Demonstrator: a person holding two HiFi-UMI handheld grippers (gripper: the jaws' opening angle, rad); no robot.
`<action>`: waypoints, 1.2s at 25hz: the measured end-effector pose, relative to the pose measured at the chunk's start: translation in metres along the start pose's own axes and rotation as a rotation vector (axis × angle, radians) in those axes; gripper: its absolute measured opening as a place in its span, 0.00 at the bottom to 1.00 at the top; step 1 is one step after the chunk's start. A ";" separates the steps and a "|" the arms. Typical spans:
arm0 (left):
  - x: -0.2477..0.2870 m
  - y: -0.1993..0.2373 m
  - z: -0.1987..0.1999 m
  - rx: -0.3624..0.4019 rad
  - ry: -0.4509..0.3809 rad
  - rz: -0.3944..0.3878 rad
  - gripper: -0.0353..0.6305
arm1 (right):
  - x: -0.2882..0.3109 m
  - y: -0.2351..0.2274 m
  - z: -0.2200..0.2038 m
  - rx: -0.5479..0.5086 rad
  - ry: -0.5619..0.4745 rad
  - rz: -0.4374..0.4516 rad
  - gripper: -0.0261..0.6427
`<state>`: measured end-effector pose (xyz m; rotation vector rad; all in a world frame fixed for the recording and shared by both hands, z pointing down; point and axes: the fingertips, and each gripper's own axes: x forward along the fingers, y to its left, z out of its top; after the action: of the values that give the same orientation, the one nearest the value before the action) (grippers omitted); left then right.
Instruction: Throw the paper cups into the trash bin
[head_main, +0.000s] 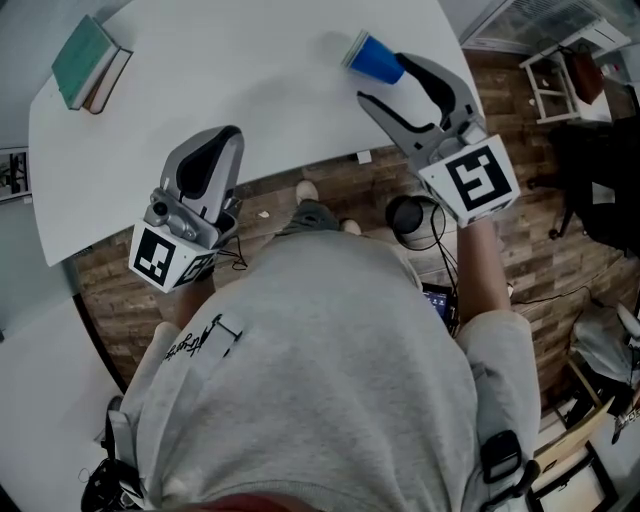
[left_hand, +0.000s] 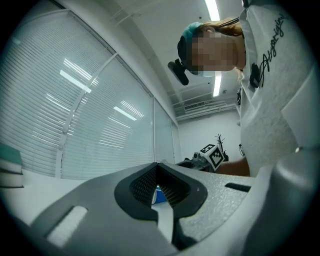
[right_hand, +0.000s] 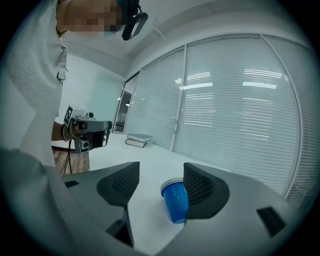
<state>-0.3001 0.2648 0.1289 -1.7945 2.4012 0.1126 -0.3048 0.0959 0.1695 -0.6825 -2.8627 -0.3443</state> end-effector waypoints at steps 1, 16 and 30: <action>0.001 0.002 0.002 0.001 -0.002 -0.002 0.04 | 0.003 -0.002 -0.002 -0.003 0.010 0.002 0.42; 0.017 0.037 -0.003 -0.008 0.006 -0.005 0.04 | 0.042 -0.020 -0.029 -0.071 0.178 0.056 0.47; 0.027 0.049 -0.011 -0.026 0.021 -0.023 0.04 | 0.064 -0.035 -0.066 -0.130 0.352 0.143 0.48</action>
<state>-0.3558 0.2513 0.1342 -1.8429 2.4036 0.1244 -0.3700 0.0749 0.2404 -0.7589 -2.4619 -0.5706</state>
